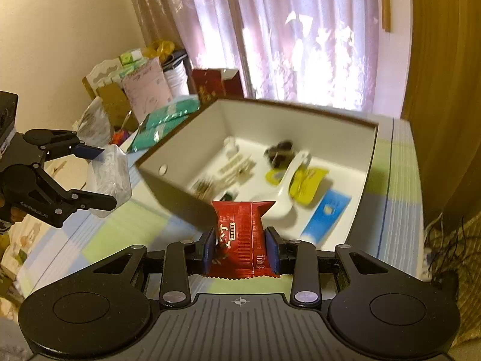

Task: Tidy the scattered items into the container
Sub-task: 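Carry the floss box and red packet into the box and release them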

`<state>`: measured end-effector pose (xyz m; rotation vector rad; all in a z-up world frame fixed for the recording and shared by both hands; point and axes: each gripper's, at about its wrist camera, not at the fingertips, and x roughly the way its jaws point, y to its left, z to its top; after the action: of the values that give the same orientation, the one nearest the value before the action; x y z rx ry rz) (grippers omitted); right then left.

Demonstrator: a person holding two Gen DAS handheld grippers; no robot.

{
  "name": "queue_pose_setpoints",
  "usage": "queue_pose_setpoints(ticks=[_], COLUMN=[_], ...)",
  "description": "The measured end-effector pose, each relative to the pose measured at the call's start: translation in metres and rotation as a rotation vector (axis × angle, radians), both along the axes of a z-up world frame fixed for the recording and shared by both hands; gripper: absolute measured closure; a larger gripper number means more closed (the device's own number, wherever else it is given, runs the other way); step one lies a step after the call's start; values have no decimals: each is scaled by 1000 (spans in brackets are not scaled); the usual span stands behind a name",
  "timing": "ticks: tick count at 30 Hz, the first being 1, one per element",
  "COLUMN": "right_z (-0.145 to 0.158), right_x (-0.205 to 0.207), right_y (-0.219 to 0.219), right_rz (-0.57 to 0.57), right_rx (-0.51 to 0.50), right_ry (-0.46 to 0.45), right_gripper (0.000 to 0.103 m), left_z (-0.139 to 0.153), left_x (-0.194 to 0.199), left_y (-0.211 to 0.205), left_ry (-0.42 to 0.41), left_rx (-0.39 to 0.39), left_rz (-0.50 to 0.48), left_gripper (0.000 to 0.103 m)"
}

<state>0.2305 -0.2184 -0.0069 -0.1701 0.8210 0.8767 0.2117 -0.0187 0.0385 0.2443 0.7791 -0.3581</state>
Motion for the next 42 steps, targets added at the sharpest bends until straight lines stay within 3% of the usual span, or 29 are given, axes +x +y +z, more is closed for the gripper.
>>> queue_pose_setpoints(ticks=[9, 20, 36, 42], right_z=[-2, -37, -61, -68], right_x=[57, 104, 128, 131], right_y=[19, 36, 42, 43], right_rz=[-3, 22, 68, 80], right_rx=[-54, -194, -261, -274], right_ry=[2, 31, 23, 19], right_gripper=[65, 65, 65, 65], left_z=[7, -27, -89, -106], left_x=[63, 131, 174, 180], left_y=[-8, -31, -54, -61], left_ry=[-4, 78, 201, 205], left_rx=[21, 98, 271, 351], left_rz=[-35, -116, -265, -321], left_gripper=[20, 20, 20, 19])
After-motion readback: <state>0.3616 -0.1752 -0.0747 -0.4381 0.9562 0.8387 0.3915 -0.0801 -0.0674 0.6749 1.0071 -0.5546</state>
